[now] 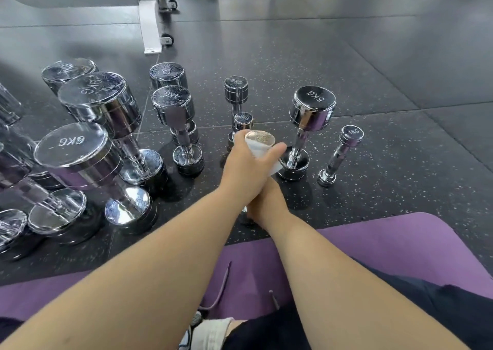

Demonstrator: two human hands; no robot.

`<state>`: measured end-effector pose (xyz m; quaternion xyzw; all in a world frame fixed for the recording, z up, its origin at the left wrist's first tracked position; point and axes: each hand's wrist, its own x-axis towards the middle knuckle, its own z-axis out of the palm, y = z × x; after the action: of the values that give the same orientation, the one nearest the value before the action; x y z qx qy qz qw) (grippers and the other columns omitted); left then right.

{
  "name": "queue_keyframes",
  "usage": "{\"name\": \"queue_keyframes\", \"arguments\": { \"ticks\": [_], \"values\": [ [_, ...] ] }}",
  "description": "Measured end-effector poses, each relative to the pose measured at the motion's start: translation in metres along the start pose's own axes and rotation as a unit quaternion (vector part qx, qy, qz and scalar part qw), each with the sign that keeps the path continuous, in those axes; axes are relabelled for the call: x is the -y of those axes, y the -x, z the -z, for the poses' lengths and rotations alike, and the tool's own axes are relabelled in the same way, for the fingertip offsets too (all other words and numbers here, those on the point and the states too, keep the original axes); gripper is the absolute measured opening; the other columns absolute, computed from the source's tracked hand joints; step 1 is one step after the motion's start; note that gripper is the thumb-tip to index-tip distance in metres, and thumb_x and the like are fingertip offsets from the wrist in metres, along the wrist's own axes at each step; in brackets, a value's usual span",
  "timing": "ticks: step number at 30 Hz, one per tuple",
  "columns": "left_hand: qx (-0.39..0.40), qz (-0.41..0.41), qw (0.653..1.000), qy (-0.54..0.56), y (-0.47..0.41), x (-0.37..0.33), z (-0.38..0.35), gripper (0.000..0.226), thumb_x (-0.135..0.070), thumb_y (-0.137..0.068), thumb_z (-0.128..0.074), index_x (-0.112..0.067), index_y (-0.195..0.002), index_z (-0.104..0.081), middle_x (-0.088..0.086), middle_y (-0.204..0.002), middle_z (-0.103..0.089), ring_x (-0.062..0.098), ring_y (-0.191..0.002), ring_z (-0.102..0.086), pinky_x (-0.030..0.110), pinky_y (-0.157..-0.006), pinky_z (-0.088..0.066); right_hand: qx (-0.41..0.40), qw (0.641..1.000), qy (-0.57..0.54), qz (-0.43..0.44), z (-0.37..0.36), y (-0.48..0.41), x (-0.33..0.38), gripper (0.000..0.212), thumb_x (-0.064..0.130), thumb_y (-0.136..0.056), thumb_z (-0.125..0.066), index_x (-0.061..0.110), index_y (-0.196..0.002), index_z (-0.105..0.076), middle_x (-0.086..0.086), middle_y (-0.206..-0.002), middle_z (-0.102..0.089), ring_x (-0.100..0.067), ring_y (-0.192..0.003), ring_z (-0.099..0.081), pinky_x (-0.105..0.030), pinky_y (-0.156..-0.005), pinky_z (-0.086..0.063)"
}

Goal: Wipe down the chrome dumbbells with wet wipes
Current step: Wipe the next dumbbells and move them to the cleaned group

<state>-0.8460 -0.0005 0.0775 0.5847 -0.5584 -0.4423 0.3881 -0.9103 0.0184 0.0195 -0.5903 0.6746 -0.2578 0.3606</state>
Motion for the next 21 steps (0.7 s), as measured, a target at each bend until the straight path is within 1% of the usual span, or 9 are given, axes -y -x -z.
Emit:
{"name": "queue_keyframes", "arguments": {
  "ticks": [2,5,6,9,11,14,16,18,21],
  "values": [
    [-0.032,-0.073,0.992,-0.103,0.000,0.002,0.000,0.066,-0.044,-0.075,-0.080,-0.028,-0.127,-0.043,-0.010,-0.106,-0.055,0.016,-0.095,-0.052,0.030,-0.083,-0.041,0.004,1.000,0.013,0.004,0.005,0.002,-0.002,0.016,0.007,-0.095,-0.053,0.016,-0.105,-0.062,-0.010,-0.105,-0.067,-0.015,-0.085,-0.051,-0.025,-0.073,-0.040],
    [-0.016,-0.149,0.976,-0.159,-0.001,-0.006,-0.003,0.051,-0.044,-0.077,-0.078,-0.029,-0.117,-0.049,-0.017,-0.094,-0.056,0.009,-0.085,-0.052,0.024,-0.074,-0.034,-0.051,0.999,0.005,0.001,0.023,0.006,-0.011,0.017,0.002,-0.088,-0.052,0.011,-0.102,-0.055,0.004,-0.082,-0.058,-0.024,-0.086,-0.058,-0.024,-0.070,-0.037],
    [-0.007,-0.169,0.972,-0.166,-0.002,-0.009,-0.007,0.046,-0.044,-0.080,-0.075,-0.027,-0.116,-0.053,-0.016,-0.096,-0.059,0.009,-0.087,-0.053,0.025,-0.075,-0.035,-0.064,0.998,0.017,0.000,0.031,0.006,-0.013,0.020,0.001,-0.088,-0.051,0.012,-0.104,-0.055,0.006,-0.082,-0.055,-0.026,-0.090,-0.059,-0.021,-0.070,-0.035],
    [0.018,-0.221,0.958,-0.179,-0.004,-0.017,-0.032,0.038,-0.042,-0.087,-0.067,-0.024,-0.119,-0.058,-0.004,-0.104,-0.056,0.018,-0.093,-0.052,0.033,-0.084,-0.043,-0.091,0.992,0.084,-0.007,0.056,0.002,-0.023,0.032,0.004,-0.096,-0.047,0.005,-0.127,-0.054,-0.006,-0.111,-0.063,-0.028,-0.112,-0.057,-0.018,-0.075,-0.032],
    [0.046,-0.246,0.947,-0.202,-0.010,-0.023,-0.046,0.031,-0.038,-0.093,-0.061,-0.021,-0.119,-0.058,-0.003,-0.103,-0.047,0.020,-0.090,-0.050,0.032,-0.082,-0.042,-0.119,0.991,0.038,-0.038,0.063,-0.003,-0.029,0.030,0.008,-0.098,-0.050,0.000,-0.126,-0.056,-0.015,-0.120,-0.064,-0.032,-0.112,-0.059,-0.023,-0.080,-0.037],
    [0.116,-0.214,0.942,-0.233,-0.026,-0.038,-0.062,0.018,-0.035,-0.100,-0.046,-0.020,-0.099,-0.057,0.000,-0.100,-0.046,0.024,-0.092,-0.050,0.031,-0.076,-0.035,-0.158,0.984,-0.014,-0.083,0.065,-0.011,-0.038,0.024,0.013,-0.097,-0.054,0.003,-0.118,-0.060,-0.015,-0.113,-0.066,-0.028,-0.099,-0.061,-0.027,-0.077,-0.041],
    [0.149,-0.192,0.940,-0.238,-0.038,-0.053,-0.067,0.025,-0.027,-0.103,-0.039,-0.019,-0.082,-0.051,-0.001,-0.086,-0.047,0.026,-0.091,-0.050,0.027,-0.069,-0.032,-0.172,0.977,-0.048,-0.113,0.064,-0.017,-0.040,0.020,0.012,-0.096,-0.056,0.007,-0.114,-0.058,-0.012,-0.112,-0.066,-0.027,-0.099,-0.060,-0.028,-0.081,-0.043],
    [0.169,-0.146,0.954,-0.200,-0.045,-0.061,-0.069,0.028,-0.019,-0.103,-0.039,-0.016,-0.081,-0.056,-0.006,-0.075,-0.044,0.017,-0.078,-0.046,0.020,-0.056,-0.032,-0.182,0.974,-0.070,-0.119,0.062,-0.020,-0.041,0.020,0.011,-0.095,-0.058,0.010,-0.115,-0.058,-0.010,-0.111,-0.067,-0.028,-0.106,-0.060,-0.029,-0.086,-0.043],
    [0.130,-0.100,0.980,-0.116,-0.045,-0.056,-0.068,0.030,-0.023,-0.100,-0.045,-0.013,-0.082,-0.067,-0.005,-0.070,-0.050,0.010,-0.063,-0.044,0.023,-0.055,-0.034,-0.198,0.967,-0.097,-0.128,0.059,-0.020,-0.039,0.018,0.012,-0.094,-0.058,0.012,-0.112,-0.059,-0.007,-0.105,-0.068,-0.029,-0.105,-0.061,-0.027,-0.082,-0.042]
  ]
}}
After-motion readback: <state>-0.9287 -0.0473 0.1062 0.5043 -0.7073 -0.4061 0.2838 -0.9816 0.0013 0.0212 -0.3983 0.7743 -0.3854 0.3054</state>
